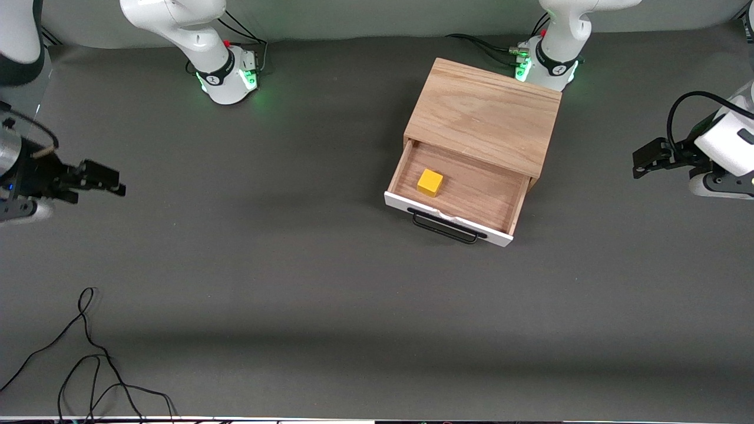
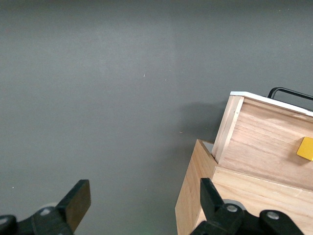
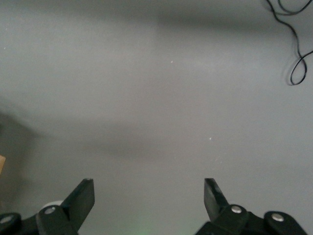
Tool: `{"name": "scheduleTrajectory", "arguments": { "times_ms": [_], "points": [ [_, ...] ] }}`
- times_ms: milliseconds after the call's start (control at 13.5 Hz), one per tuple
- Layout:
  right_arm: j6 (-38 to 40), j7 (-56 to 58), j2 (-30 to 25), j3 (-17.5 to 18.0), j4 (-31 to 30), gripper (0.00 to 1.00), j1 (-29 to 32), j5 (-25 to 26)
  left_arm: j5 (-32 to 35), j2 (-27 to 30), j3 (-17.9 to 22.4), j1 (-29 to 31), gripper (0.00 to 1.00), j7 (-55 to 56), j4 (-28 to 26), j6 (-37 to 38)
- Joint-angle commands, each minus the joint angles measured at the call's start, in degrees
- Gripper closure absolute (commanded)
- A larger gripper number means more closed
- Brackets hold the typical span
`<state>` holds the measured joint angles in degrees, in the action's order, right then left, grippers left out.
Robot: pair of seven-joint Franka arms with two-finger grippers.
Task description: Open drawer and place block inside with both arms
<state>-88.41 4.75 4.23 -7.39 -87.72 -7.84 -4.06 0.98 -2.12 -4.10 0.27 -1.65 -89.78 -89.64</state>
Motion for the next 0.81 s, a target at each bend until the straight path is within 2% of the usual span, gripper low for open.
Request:
{"name": "scheduleTrajectory", "arguments": {
  "times_ms": [0, 296, 739],
  "points": [
    [-4.1, -1.5, -5.0, -0.4, -7.6, 0.01, -1.0, -0.3, 0.0, 0.9, 0.7, -0.8, 0.00, -1.0, 0.1, 1.1],
    [-4.0, -1.5, -4.0, -0.8, -6.1, 0.01, -0.1, -0.2, -0.1, 1.0, 0.7, -0.9, 0.00, -1.0, 0.2, 1.3],
    [-3.9, -1.2, -2.4, -4.7, -3.4, 0.00, -0.2, 1.0, -0.2, 0.9, 0.7, -1.0, 0.00, -1.0, 0.5, 1.7]
  ]
}}
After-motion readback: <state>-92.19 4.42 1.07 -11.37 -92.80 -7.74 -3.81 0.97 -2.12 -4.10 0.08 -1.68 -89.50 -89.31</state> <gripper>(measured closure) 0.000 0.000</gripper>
